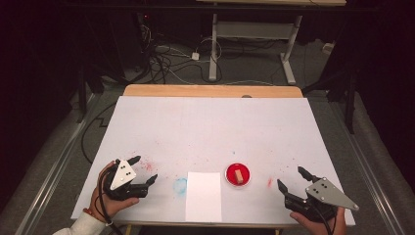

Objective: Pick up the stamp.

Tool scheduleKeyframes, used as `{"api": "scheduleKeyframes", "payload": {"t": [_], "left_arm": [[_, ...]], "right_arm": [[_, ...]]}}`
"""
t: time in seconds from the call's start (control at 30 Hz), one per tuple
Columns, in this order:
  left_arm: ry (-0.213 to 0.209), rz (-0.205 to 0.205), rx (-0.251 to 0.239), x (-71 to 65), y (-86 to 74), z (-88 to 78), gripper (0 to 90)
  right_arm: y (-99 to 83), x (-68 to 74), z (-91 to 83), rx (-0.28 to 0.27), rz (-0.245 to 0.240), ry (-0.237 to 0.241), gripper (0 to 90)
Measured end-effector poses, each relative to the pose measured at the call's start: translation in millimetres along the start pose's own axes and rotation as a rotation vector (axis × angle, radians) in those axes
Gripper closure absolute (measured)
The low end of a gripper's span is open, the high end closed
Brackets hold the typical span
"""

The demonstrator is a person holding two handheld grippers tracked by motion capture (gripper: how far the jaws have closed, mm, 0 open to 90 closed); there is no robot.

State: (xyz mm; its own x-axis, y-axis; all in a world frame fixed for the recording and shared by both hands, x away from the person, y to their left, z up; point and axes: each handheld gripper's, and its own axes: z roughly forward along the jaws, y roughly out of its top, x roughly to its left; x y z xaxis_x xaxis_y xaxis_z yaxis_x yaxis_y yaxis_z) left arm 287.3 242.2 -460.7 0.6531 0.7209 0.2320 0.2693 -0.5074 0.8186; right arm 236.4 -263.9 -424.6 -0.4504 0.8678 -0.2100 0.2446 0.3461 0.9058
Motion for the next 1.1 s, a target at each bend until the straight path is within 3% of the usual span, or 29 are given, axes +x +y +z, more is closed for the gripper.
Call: {"api": "scheduleKeyframes", "payload": {"t": [0.37, 0.47, 0.63, 0.77, 0.8, 0.87, 1.1], "left_arm": [[-0.015, 0.013, 0.027, -3.8, -3.7, 5.7, 20.4], [-0.027, -0.001, 0.034, -3.4, -4.3, 6.8, 20.5], [-0.032, 0.006, 0.045, -6.0, -3.5, 7.8, 20.4], [-0.035, 0.0, 0.05, -6.7, -2.4, 8.4, 20.4], [-0.031, 0.014, 0.043, -6.1, -2.5, 9.2, 20.4], [-0.039, 0.012, 0.064, -7.3, -3.7, 10.3, 20.4], [-0.045, 0.015, 0.074, -6.9, -8.2, 9.2, 20.1]], "right_arm": [[7.4, -2.4, 7.8, 0.052, 0.008, 0.015, 31.8], [17.7, -3.6, 11.8, 0.1, 0.013, 0.007, 33.6], [38.6, -2.1, 24.0, 0.161, 0.036, 0.072, 35.4], [53.4, 12.4, 38.8, 0.195, 0.036, 0.134, 37.1], [55.2, 16.1, 41.9, 0.201, 0.035, 0.142, 38.6], [58.2, 28.4, 53.0, 0.236, 0.022, 0.161, 40.3], [56.4, 59.2, 87.4, 0.34, 0.012, 0.234, 48.1]]}}
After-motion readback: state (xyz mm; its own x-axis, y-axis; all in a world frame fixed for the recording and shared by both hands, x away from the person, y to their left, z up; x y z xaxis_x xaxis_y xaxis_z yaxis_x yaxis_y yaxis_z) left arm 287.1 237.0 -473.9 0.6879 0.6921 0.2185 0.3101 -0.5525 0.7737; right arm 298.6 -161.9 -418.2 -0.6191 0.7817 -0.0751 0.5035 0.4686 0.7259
